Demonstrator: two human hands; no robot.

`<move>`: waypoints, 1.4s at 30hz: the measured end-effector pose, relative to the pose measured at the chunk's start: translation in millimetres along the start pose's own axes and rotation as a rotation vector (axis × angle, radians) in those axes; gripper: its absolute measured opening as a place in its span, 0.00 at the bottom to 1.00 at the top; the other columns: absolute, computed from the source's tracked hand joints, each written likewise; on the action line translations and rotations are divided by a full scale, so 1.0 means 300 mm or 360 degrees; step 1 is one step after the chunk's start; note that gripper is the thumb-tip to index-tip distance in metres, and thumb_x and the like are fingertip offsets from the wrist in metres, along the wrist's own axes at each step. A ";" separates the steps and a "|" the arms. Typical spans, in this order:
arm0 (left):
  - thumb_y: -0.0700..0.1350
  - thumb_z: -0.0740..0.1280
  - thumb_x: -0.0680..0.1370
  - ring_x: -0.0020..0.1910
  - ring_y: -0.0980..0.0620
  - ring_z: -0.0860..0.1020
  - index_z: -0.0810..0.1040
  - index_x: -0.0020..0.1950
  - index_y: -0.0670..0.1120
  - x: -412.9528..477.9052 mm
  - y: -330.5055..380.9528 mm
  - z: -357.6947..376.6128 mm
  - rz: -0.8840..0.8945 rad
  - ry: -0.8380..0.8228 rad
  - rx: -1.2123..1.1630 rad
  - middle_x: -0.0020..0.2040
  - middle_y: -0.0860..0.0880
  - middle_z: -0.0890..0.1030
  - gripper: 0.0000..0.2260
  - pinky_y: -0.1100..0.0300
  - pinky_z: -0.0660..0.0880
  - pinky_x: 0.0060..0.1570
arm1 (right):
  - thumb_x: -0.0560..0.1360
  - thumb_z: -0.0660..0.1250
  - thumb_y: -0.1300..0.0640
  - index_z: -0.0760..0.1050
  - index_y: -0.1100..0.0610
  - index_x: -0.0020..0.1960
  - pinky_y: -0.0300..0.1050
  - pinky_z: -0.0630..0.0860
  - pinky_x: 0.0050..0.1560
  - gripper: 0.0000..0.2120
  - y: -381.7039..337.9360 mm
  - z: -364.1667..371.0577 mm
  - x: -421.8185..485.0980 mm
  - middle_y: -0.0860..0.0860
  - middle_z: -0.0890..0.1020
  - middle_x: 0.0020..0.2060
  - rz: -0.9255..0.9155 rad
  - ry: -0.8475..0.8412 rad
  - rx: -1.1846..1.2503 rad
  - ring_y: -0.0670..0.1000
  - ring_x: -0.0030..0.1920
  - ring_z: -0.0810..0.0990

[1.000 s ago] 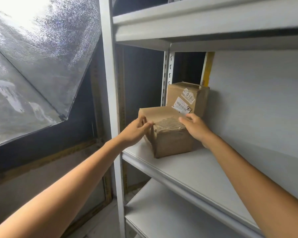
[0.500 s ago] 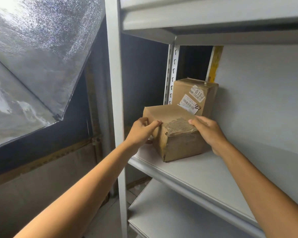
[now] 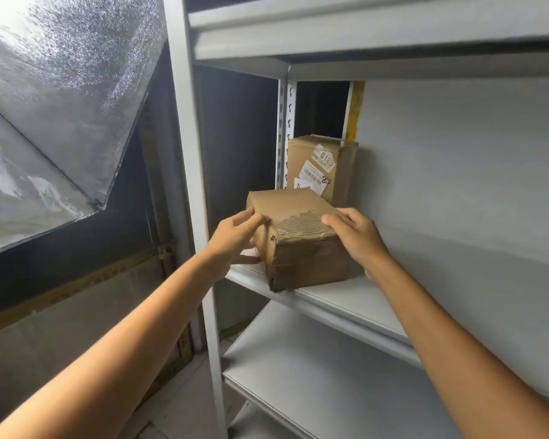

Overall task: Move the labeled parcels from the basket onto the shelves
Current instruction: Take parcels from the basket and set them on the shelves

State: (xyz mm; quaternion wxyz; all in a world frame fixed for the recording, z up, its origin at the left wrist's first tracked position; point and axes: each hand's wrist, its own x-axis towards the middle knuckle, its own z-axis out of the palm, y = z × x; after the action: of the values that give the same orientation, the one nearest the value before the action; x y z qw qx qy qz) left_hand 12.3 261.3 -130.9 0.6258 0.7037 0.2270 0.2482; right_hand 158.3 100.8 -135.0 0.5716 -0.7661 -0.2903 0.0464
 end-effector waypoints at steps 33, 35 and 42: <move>0.53 0.75 0.70 0.64 0.54 0.75 0.60 0.76 0.56 -0.062 -0.004 0.401 0.0568 -0.1034 -0.0152 0.69 0.53 0.73 0.39 0.54 0.75 0.62 | 0.75 0.69 0.59 0.64 0.49 0.75 0.41 0.75 0.61 0.30 0.091 -0.433 -0.421 0.45 0.79 0.62 -0.0090 0.0329 0.0263 0.44 0.61 0.78; 0.57 0.74 0.67 0.68 0.56 0.71 0.58 0.76 0.60 -0.056 -0.009 0.426 0.0628 -0.1048 -0.0121 0.71 0.58 0.70 0.41 0.52 0.70 0.67 | 0.75 0.69 0.61 0.63 0.46 0.74 0.48 0.74 0.64 0.31 0.109 -0.440 -0.415 0.45 0.78 0.63 -0.0090 0.0381 0.0257 0.45 0.63 0.77; 0.59 0.75 0.66 0.72 0.56 0.65 0.52 0.76 0.65 -0.040 -0.033 0.492 0.0786 -0.1101 0.0032 0.74 0.65 0.61 0.44 0.50 0.65 0.70 | 0.70 0.70 0.60 0.60 0.46 0.76 0.46 0.76 0.60 0.37 0.154 -0.485 -0.420 0.46 0.78 0.64 -0.0123 0.0446 0.0220 0.48 0.63 0.77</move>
State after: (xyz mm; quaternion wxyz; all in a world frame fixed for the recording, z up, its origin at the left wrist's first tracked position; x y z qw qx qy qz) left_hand 96.4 141.4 -155.1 0.5801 0.7848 -0.1692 0.1377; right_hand 130.6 -93.6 -159.7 0.6593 -0.7121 -0.2332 -0.0633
